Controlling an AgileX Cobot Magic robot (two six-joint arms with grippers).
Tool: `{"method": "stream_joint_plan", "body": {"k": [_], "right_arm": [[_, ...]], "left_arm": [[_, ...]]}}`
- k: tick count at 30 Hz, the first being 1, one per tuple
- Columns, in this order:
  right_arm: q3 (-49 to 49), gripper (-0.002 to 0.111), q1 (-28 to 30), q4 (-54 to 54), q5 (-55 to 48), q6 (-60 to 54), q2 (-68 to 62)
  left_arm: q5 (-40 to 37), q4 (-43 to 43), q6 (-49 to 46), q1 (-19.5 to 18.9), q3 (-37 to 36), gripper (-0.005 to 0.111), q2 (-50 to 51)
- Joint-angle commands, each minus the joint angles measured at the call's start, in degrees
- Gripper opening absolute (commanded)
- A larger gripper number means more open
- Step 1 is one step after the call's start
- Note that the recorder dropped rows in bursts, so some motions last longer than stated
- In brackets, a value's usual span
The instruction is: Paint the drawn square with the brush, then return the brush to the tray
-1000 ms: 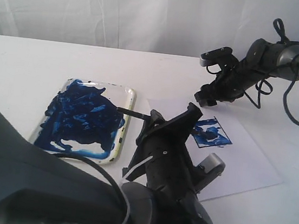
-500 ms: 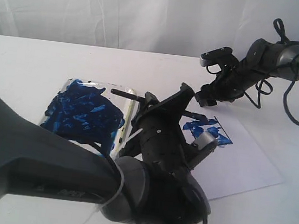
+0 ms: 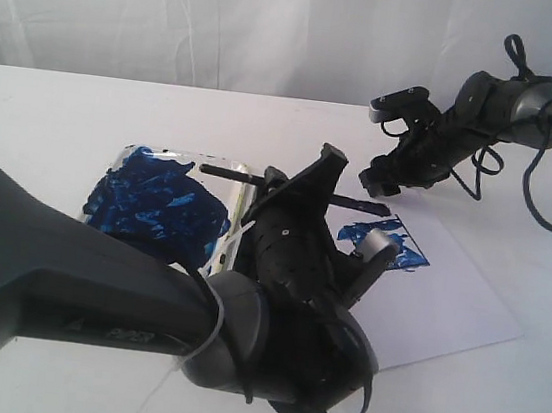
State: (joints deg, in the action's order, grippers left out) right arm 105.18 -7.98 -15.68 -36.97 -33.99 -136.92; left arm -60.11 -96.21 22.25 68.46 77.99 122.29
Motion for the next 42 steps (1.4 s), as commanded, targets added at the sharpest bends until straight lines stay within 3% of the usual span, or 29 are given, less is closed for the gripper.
{"method": "stream_joint_plan", "body": {"k": [1,14,24,42], "right_arm": [[-1.22,0.06,0.04,3.89,-2.74,-0.91,-2.46],[-1.22,0.06,0.04,3.89,-2.62,-0.91,-2.46],[-1.22,0.06,0.04,3.89,-2.62,-0.91,-2.46],[-1.22,0.06,0.04,3.89,-2.52,-0.91,-2.46]], "left_arm": [[0.93,0.8,1.18,0.2,0.08,0.0,0.52],[2.7,3.21,-1.87,0.2,-0.98,0.0,0.53],[-2.07,4.18,-4.24,0.31,-0.98,0.0,-0.29],[-6.99,7.31,-4.39,5.99,-0.98,0.0,-0.31]]}}
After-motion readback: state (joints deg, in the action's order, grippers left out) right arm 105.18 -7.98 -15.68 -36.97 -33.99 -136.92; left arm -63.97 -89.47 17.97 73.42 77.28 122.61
